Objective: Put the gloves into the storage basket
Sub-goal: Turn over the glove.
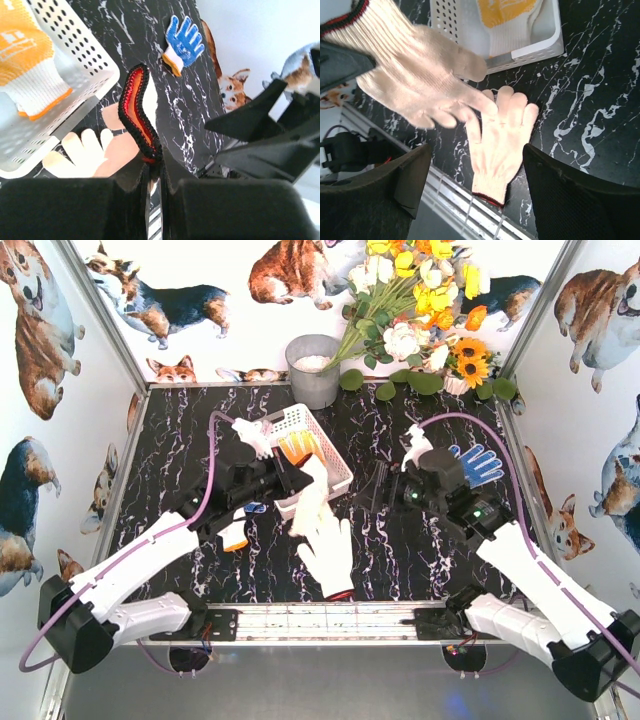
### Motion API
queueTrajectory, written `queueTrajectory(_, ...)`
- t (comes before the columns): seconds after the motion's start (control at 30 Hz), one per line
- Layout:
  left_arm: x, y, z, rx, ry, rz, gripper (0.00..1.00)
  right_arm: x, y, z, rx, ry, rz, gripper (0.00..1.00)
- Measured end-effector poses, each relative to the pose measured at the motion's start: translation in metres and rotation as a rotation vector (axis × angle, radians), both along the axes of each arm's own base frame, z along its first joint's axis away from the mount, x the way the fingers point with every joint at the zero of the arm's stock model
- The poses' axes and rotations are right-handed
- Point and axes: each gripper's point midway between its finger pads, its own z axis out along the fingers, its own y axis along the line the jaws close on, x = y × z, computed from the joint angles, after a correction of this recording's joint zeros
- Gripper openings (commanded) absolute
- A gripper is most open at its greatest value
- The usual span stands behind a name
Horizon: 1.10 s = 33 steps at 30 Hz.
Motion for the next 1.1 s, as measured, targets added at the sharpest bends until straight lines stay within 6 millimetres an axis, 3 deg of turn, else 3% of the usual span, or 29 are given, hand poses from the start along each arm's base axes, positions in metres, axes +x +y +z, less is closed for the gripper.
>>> queueTrajectory(0.23,0.018,0.002,-0.004,-0.049,0.114,0.150,0.00,0.002,0.016,-0.012,-0.138,-0.080,-0.042,0.74)
queueTrajectory(0.5,0.033,0.002,0.002,-0.136,0.223,0.281,0.00,-0.003,0.069,-0.002,-0.236,-0.249,0.005,0.75)
queueTrajectory(0.7,0.035,0.004,0.003,-0.203,0.278,0.344,0.00,0.003,0.098,0.005,-0.288,-0.346,-0.009,0.75)
queueTrajectory(0.9,0.033,0.005,0.006,-0.258,0.306,0.378,0.00,0.014,0.110,0.003,-0.321,-0.408,-0.057,0.74)
queueTrajectory(1.1,0.032,0.005,0.009,-0.299,0.321,0.390,0.00,0.034,0.107,0.004,-0.358,-0.465,-0.180,0.61)
